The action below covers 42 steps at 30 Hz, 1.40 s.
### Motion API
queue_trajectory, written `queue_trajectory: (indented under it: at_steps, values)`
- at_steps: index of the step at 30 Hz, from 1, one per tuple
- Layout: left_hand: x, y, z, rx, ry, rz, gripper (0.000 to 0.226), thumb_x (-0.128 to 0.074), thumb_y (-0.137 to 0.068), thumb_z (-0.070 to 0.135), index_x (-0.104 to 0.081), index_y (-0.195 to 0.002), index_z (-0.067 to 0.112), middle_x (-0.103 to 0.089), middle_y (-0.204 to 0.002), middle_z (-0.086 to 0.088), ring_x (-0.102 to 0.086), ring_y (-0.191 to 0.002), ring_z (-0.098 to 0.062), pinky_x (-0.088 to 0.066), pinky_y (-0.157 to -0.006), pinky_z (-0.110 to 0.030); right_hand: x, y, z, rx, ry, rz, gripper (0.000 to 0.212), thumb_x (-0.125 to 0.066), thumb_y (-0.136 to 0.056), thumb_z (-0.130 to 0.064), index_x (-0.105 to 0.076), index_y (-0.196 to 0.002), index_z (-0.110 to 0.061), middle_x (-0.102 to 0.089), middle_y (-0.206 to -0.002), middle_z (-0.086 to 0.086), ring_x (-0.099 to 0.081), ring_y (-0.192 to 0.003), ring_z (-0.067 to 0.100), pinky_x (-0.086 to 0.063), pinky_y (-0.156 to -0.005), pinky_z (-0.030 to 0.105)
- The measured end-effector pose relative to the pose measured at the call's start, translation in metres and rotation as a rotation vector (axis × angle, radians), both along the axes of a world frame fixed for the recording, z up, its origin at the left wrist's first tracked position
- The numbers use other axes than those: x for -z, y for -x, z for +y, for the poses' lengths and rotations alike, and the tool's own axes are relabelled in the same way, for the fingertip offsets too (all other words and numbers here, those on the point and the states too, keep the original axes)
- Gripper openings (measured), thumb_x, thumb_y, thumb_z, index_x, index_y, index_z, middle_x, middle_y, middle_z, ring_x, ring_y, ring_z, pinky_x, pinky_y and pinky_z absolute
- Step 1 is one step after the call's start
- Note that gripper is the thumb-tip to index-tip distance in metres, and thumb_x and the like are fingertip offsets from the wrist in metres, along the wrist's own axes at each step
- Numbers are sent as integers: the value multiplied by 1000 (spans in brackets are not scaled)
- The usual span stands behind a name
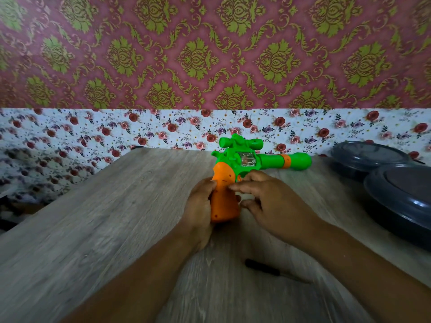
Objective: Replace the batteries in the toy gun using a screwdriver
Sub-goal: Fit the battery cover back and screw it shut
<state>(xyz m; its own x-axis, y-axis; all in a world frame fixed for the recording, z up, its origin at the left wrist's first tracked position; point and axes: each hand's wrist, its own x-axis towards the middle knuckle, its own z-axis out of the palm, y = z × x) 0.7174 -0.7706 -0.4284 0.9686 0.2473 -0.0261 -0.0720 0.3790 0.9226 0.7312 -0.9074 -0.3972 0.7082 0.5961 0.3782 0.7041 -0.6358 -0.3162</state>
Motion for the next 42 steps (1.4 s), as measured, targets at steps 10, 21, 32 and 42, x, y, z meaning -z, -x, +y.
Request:
queue_trajectory:
  at_steps: [10, 21, 32, 42]
  values:
    - [5, -6, 0, -4, 37, 20, 42, -35, -101, 24, -39, -137, 3, -65, -93, -14, -68, -64, -18, -56, -52, -27, -41, -4, -36, 102, 417, 408, 4, -72, -78, -11, -70, -81, -11, -66, -70, -3, -56, -52, 1, -46, -53, 14]
    - [2, -1, 0, 39, 95, 43, 36, -35, -100, 27, -44, -124, 3, -65, -90, -14, -63, -74, -23, -52, -69, -35, -28, 0, -30, 140, 591, 552, 10, -72, -77, -8, -69, -81, 0, -69, -72, 8, -59, -56, 15, -51, -51, 22]
    - [2, -1, 1, 65, 100, 14, 24, -33, -100, 25, -48, -106, 7, -64, -87, -14, -63, -72, -23, -54, -63, -31, -23, -3, -31, 160, 567, 591, 11, -70, -80, -12, -63, -73, -5, -65, -80, 11, -61, -67, 15, -52, -58, 25]
    - [2, 0, 0, 29, -26, -39, 29, -34, -100, 25, -45, -124, 12, -65, -94, -13, -66, -72, -21, -54, -63, -32, -22, -1, -16, 15, 346, 333, 17, -55, -92, -22, -59, -78, -12, -59, -76, -1, -55, -74, 15, -42, -64, 28]
